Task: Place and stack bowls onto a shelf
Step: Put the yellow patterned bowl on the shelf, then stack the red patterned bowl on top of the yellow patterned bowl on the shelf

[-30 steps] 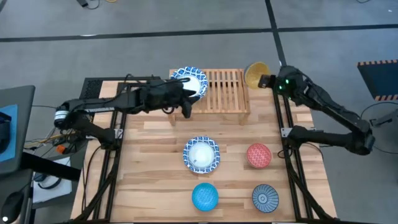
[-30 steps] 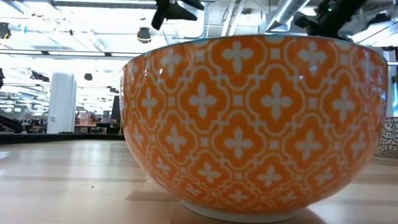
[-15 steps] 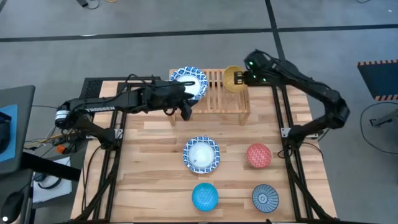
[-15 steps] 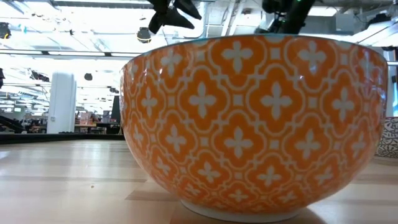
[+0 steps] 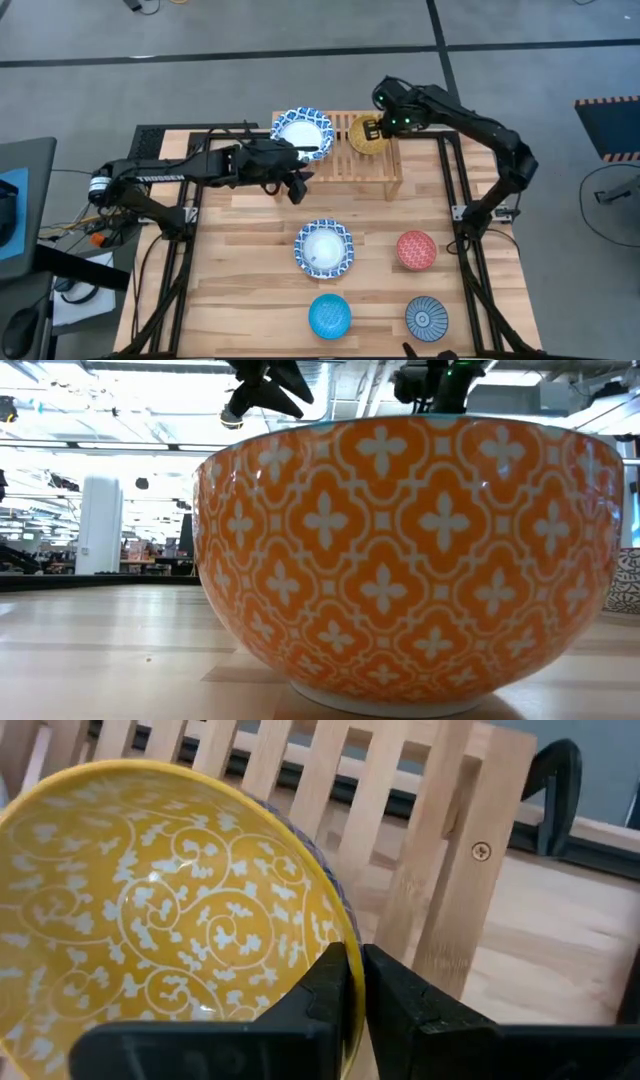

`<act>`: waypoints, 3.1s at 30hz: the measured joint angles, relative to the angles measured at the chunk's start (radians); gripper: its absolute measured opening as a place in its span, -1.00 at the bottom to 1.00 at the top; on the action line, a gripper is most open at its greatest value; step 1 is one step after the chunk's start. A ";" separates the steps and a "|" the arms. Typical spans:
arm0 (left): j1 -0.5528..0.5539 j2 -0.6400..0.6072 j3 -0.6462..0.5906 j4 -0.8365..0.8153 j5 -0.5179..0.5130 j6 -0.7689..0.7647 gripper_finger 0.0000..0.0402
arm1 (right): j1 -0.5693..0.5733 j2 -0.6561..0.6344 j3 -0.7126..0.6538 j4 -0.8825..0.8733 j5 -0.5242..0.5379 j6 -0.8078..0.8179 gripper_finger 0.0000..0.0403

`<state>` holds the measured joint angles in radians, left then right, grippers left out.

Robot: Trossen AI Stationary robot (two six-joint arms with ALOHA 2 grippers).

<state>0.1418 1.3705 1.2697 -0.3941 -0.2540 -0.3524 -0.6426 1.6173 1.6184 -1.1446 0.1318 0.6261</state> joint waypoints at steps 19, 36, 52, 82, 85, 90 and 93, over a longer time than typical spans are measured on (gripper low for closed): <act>-0.033 -0.042 -0.001 -0.099 0.010 -0.001 -0.27 | 0.083 -0.236 -0.011 -0.072 0.066 -0.024 0.26; -0.071 -0.060 -0.001 -0.015 0.091 0.129 -0.27 | 0.667 -0.553 -0.623 -0.107 -0.019 0.286 0.26; -0.063 -0.060 -0.001 0.026 0.090 0.103 -0.27 | 0.820 -0.558 -0.956 0.028 -0.126 0.477 0.26; -0.065 0.246 0.083 0.224 0.197 0.037 -0.27 | 0.814 -0.411 -0.537 0.043 0.226 0.484 -0.85; -0.064 0.287 0.141 0.221 0.196 0.039 -0.27 | 0.799 -0.346 -0.451 0.006 0.277 0.446 -0.85; -0.064 0.326 0.225 0.145 0.188 0.060 -0.17 | 0.799 -0.241 -0.335 -0.062 0.349 0.415 -0.85; -0.065 0.333 0.252 0.092 0.187 0.117 -0.04 | 0.799 -0.207 -0.271 -0.060 0.390 0.380 -0.85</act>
<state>0.0772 1.7035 1.5219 -0.3016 -0.0674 -0.2350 0.1566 1.4099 1.3479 -1.2045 0.5220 1.0056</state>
